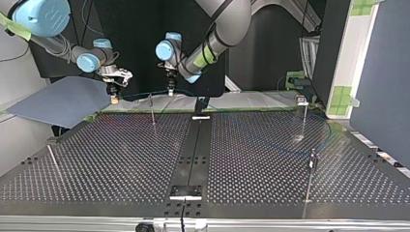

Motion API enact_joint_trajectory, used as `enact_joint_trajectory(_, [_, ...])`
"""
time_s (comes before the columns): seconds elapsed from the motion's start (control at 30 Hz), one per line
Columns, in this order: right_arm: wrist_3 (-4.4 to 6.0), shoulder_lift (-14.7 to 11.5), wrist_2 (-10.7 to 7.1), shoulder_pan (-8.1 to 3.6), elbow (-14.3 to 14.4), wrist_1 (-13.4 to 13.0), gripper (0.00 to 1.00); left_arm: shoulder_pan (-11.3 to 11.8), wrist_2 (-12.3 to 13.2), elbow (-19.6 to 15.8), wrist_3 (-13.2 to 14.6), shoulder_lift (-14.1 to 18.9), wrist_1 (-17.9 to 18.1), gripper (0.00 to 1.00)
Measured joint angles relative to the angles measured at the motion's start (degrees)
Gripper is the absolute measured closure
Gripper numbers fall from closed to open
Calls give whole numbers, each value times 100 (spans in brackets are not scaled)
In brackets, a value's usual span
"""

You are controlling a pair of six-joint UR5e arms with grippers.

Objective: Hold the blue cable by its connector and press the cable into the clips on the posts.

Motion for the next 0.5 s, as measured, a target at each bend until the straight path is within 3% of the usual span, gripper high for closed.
enact_joint_trajectory(0.33, [-51, -81, -73, -19, 71, 137, 100, -74, -70, -38, 33, 233, -91, 100])
enact_joint_trajectory(0.5, [-15, -191, 23, -49, 161, 93, 100, -82, -41, -35, 105, 251, -65, 100])
